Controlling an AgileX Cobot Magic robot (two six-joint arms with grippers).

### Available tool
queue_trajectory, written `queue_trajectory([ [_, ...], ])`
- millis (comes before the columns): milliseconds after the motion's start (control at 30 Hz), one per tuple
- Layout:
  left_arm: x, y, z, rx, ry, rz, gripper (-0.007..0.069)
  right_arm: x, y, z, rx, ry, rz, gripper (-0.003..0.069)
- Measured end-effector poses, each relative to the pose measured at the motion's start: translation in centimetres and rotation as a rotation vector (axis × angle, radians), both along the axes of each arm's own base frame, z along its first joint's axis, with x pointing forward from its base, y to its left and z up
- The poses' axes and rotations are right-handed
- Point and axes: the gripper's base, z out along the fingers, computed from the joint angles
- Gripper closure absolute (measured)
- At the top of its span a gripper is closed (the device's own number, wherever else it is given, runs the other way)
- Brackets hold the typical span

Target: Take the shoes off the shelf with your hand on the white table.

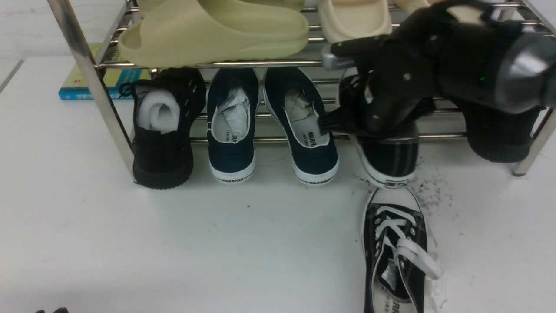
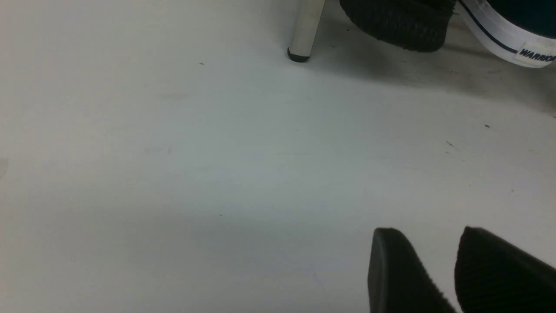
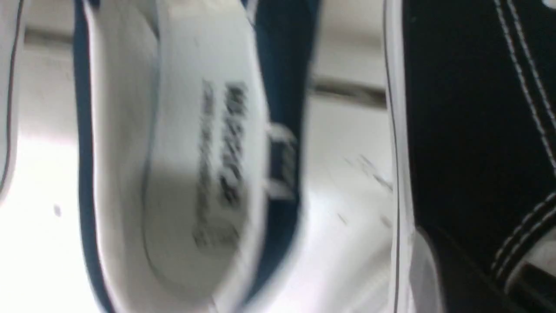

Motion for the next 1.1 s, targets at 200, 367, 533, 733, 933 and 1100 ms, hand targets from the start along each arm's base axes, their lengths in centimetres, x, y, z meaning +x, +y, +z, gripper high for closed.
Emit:
queue_trajectory([
  [200,0.0,0.0,0.0,0.0,0.0,0.0,0.0383,-3.6,-2.7,4.7,-0.071,0.051,0.002,0.0659],
  [367,0.0,0.0,0.0,0.0,0.0,0.0,0.0383,-6.1,-4.2,7.3,-0.092,0.084,0.035,0.0659],
  [533,0.0,0.0,0.0,0.0,0.0,0.0,0.0383,-8.5,-5.1,8.7,-0.036,0.08,0.105,0.0657],
  [733,0.0,0.0,0.0,0.0,0.0,0.0,0.0383,-14.1,-7.3,8.6,0.081,0.145,0.144,0.0655],
  [933,0.0,0.0,0.0,0.0,0.0,0.0,0.0383,-18.3,-7.4,6.8,0.237,0.244,0.199,0.0655],
  [1100,0.0,0.0,0.0,0.0,0.0,0.0,0.0383,-21.6,-3.0,6.1,0.406,0.276,0.39,0.0652],
])
